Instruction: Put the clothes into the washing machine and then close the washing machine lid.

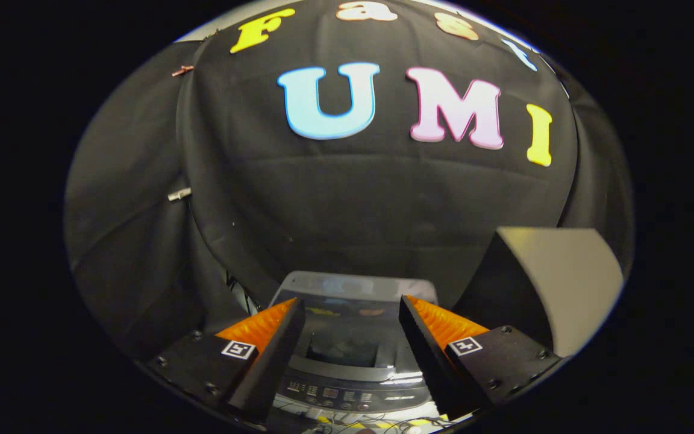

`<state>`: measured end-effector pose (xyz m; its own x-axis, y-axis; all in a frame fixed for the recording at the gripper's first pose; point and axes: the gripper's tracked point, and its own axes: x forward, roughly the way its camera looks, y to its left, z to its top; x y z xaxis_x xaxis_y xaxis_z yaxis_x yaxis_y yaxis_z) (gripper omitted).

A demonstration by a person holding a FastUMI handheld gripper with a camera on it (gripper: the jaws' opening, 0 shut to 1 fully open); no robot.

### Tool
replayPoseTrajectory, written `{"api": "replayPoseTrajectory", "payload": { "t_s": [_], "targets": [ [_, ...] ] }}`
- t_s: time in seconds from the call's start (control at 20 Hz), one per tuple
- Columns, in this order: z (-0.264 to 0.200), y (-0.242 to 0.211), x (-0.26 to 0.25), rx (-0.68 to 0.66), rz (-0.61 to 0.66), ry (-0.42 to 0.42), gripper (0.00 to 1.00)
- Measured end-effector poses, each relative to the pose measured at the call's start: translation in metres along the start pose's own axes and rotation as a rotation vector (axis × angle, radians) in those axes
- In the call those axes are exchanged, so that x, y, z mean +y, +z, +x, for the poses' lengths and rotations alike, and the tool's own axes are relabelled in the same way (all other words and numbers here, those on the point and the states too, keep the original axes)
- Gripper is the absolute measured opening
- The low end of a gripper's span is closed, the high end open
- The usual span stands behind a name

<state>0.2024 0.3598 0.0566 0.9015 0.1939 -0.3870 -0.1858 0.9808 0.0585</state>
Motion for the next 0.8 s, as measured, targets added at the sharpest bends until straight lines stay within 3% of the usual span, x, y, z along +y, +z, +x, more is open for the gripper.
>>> {"api": "replayPoseTrajectory", "payload": {
  "t_s": [0.35,0.8],
  "targets": [
    [-0.107,0.109,-0.125,-0.226,0.001,-0.057,1.00],
    [-0.163,0.107,-0.277,-0.283,0.082,-0.102,0.99]
  ]
}}
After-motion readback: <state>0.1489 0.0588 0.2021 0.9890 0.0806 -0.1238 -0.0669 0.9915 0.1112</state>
